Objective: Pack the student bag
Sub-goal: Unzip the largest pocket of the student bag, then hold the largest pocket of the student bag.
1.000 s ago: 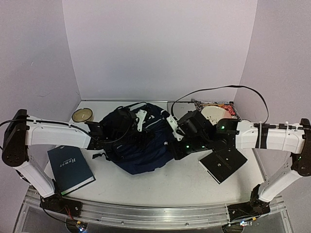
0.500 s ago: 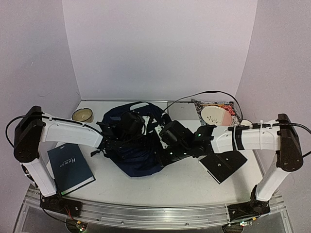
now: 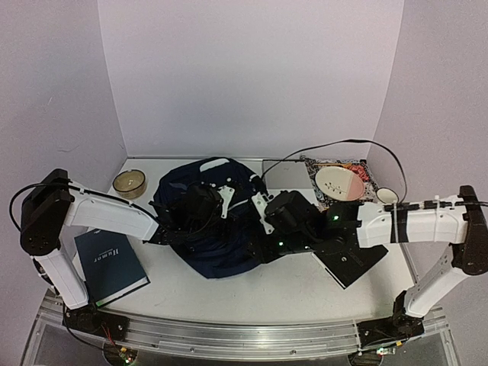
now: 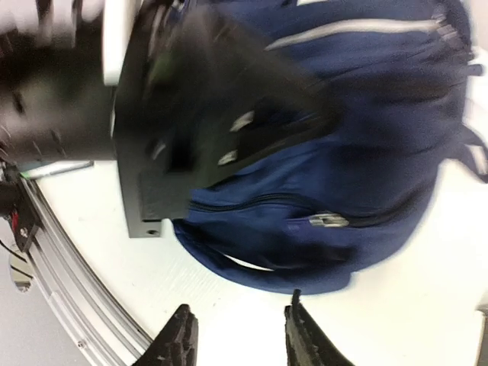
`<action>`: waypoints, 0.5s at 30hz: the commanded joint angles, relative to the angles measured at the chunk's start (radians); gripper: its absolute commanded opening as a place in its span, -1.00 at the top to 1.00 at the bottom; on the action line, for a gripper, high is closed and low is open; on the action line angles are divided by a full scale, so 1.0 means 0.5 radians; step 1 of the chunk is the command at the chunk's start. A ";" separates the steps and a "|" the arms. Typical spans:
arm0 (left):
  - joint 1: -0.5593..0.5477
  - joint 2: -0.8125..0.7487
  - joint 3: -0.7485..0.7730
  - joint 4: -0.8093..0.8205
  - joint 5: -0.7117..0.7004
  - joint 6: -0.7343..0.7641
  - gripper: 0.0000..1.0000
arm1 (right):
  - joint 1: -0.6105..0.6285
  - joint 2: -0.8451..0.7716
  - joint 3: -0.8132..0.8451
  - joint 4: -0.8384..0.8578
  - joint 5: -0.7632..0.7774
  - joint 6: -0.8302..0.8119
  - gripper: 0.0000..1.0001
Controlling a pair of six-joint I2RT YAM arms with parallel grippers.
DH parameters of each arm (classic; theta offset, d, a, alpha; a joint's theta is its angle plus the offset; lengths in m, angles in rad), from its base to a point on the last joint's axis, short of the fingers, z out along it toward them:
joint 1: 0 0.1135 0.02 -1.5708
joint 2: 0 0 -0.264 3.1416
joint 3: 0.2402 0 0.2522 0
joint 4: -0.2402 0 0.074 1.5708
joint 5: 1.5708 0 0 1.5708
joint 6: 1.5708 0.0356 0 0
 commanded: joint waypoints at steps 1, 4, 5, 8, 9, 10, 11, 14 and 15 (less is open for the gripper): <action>0.027 -0.179 -0.064 0.162 -0.061 0.328 1.00 | -0.181 -0.178 -0.124 0.009 -0.014 -0.003 0.14; 0.027 -0.215 -0.074 0.162 -0.006 0.419 1.00 | -0.320 -0.215 -0.247 0.141 -0.143 0.052 0.01; 0.027 -0.222 -0.071 0.163 0.013 0.437 1.00 | -0.359 -0.218 -0.287 0.215 -0.205 0.062 -0.02; 0.027 -0.226 -0.057 0.164 0.086 0.486 1.00 | -0.427 -0.176 -0.348 0.395 -0.354 0.102 -0.13; 0.027 -0.225 -0.052 0.164 0.111 0.499 1.00 | -0.440 -0.142 -0.346 0.439 -0.385 0.116 -0.18; 0.027 -0.225 -0.050 0.165 0.132 0.510 1.00 | -0.450 -0.103 -0.342 0.476 -0.401 0.132 -0.22; 0.027 -0.226 -0.049 0.165 0.146 0.519 1.00 | -0.464 -0.069 -0.339 0.506 -0.413 0.153 -0.24; 0.027 -0.239 -0.052 0.164 0.176 0.541 1.00 | -0.516 -0.009 -0.352 0.662 -0.520 0.215 -0.29; 0.027 -0.248 -0.056 0.165 0.193 0.546 1.00 | -0.524 0.006 -0.358 0.724 -0.551 0.226 -0.32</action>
